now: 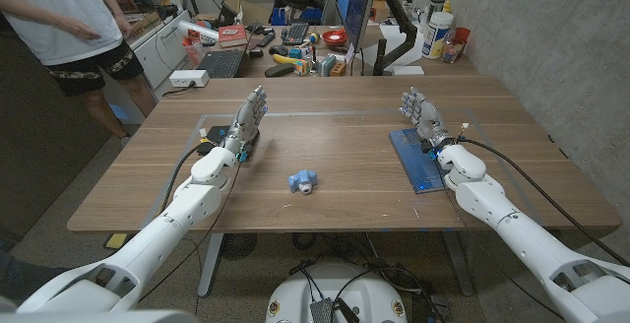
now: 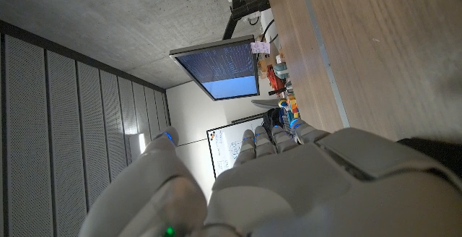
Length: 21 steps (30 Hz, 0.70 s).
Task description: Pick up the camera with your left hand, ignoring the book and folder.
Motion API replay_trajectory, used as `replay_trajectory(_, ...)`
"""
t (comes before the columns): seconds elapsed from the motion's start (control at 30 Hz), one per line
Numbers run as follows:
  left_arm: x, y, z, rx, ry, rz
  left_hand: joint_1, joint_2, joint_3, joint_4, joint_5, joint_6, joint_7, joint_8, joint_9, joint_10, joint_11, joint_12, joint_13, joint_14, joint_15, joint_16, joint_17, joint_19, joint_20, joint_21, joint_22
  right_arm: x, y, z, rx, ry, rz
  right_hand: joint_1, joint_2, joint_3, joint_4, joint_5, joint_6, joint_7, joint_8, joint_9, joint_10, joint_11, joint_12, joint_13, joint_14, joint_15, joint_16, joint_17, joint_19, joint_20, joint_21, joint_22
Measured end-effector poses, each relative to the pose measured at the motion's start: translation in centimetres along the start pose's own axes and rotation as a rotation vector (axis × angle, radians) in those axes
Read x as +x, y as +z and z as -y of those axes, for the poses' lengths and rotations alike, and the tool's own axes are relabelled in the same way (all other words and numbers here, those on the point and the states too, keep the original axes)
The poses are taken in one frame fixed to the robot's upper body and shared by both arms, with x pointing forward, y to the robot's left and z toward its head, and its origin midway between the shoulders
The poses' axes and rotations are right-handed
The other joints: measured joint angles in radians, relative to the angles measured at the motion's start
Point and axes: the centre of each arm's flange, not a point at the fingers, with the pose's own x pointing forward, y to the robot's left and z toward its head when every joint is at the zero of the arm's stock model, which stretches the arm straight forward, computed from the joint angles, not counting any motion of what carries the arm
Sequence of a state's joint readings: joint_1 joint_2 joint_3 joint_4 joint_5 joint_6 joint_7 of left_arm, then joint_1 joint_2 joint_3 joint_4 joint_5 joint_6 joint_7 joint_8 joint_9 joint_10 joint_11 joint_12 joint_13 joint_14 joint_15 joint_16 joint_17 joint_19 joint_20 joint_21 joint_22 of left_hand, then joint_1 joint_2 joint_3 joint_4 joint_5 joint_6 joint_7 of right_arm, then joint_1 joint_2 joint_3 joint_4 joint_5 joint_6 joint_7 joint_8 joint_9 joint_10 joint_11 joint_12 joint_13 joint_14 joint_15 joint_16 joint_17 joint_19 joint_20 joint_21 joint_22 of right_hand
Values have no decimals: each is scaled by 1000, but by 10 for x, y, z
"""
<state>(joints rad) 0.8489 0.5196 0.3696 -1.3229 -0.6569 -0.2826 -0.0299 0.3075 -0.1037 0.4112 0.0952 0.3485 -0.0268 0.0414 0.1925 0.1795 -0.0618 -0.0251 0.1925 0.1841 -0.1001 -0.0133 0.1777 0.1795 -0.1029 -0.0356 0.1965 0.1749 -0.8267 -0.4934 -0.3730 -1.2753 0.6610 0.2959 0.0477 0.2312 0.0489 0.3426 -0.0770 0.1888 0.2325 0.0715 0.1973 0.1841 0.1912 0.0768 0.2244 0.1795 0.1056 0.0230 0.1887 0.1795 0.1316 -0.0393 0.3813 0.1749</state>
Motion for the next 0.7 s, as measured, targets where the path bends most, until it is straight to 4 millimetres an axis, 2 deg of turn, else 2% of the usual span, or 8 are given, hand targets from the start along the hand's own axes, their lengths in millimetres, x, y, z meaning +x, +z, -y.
replay_trajectory(0.7,-3,5,3,30,-2,3,4,4,0,0,0,0,0,0,0,-5,-5,3,0,0,0,4,0,0,0,0,5,2,2,2,4,-1,15,0,0,0,0,0,0,0,0,0,4,4,0,0,0,0,0,0,0,0,0,0)
